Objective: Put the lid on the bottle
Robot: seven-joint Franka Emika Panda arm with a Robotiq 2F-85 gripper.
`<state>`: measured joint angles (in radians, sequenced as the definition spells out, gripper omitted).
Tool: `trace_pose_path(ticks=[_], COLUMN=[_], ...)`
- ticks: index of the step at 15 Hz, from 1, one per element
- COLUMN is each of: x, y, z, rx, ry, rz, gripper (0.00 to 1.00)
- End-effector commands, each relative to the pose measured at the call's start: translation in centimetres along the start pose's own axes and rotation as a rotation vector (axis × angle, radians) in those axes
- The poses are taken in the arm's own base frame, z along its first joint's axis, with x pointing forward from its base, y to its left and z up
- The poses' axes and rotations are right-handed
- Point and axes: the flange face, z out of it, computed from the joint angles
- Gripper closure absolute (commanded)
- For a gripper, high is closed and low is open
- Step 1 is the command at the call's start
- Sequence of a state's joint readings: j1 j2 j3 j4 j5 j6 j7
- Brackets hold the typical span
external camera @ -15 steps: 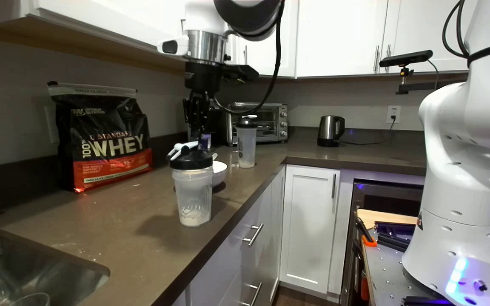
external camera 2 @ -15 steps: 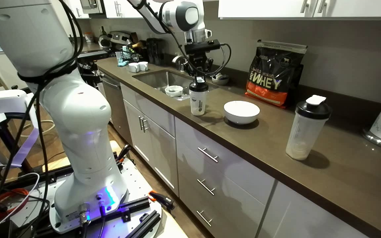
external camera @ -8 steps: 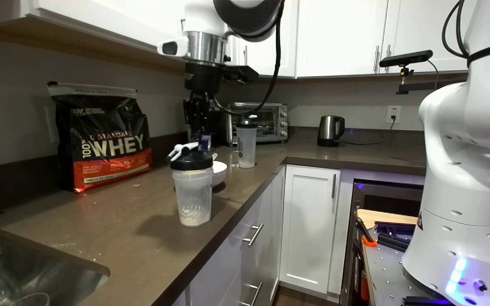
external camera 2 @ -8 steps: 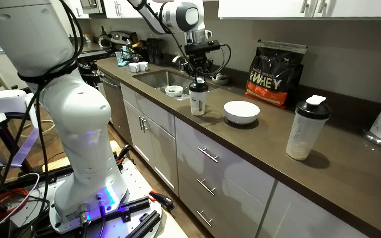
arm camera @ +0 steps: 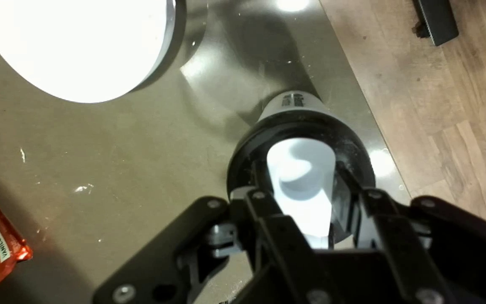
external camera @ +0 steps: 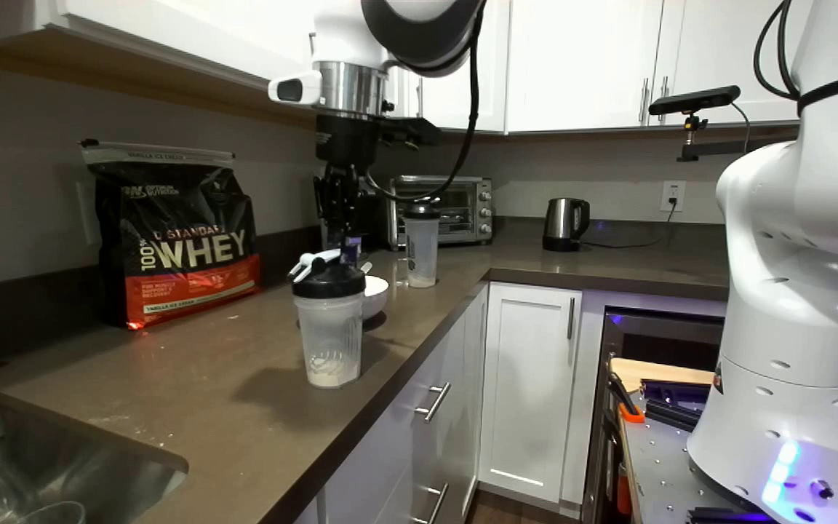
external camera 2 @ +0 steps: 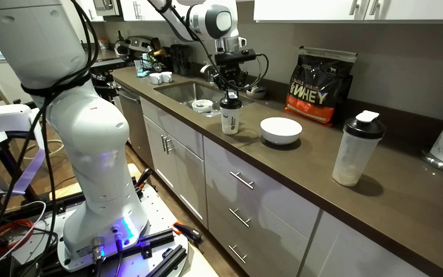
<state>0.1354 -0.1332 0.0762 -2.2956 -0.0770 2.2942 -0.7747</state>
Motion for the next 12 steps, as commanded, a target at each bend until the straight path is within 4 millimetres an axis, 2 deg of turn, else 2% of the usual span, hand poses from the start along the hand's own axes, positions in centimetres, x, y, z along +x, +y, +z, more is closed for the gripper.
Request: trace_pose_path(ticks=[1, 7, 9, 12], x=[0.0, -0.2, -0.4, -0.6], y=[0.0, 0.1, 0.1, 0.0], z=[0.2, -1.6, -2.6, -3.9], rx=[-0.003, -0.019, -0.025, -0.006], ry=[-0.01, -0.003, 0.001, 0.011], rz=[0.016, 0.014, 0.012, 0.008], gripper=[0.42, 0.05, 0.0, 0.0])
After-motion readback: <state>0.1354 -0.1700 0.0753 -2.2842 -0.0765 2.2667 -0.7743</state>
